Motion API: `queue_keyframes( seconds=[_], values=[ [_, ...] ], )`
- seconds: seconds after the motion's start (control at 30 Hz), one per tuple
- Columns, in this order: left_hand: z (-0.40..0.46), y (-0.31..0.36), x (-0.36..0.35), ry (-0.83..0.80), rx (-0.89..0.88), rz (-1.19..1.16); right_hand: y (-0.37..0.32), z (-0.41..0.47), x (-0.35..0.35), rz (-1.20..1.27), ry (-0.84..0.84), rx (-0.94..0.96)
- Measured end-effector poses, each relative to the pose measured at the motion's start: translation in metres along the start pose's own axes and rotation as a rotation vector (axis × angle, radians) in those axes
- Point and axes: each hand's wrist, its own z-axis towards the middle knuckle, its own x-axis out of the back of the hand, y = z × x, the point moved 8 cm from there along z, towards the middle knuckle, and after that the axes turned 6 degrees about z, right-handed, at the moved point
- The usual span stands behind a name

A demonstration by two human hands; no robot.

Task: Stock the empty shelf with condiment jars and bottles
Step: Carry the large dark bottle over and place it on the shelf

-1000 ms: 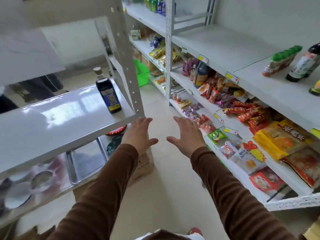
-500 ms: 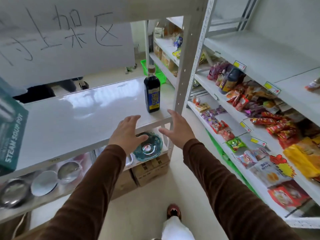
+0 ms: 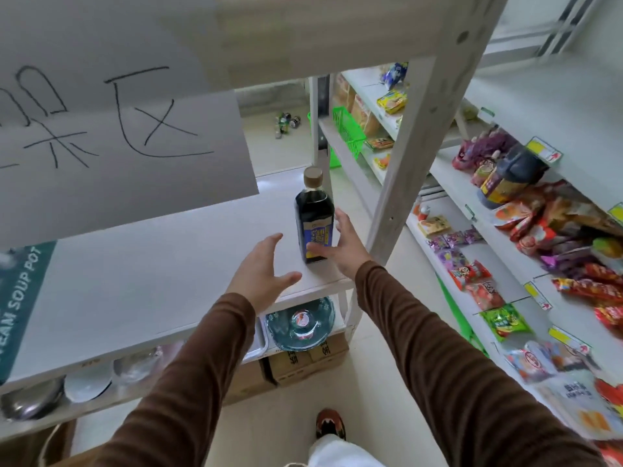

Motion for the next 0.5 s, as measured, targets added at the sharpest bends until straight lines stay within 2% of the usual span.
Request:
queue_keyframes(
  seconds=[0.1,0.23,0.5],
  values=[
    [0.016,-0.003,-0.003,-0.005,0.023,-0.004,-0.005,0.016,-0.003,0.013,-0.042,0.087],
    [0.026,-0.011,-0.006,-0.02,0.042,-0.008,-0.009,0.027,-0.006,0.047,-0.067,0.115],
    [0.012,-0.03,-0.006,-0.053,0.023,-0.036,-0.015,0.005,-0.013,-0.017,0.039,0.136]
  ],
)
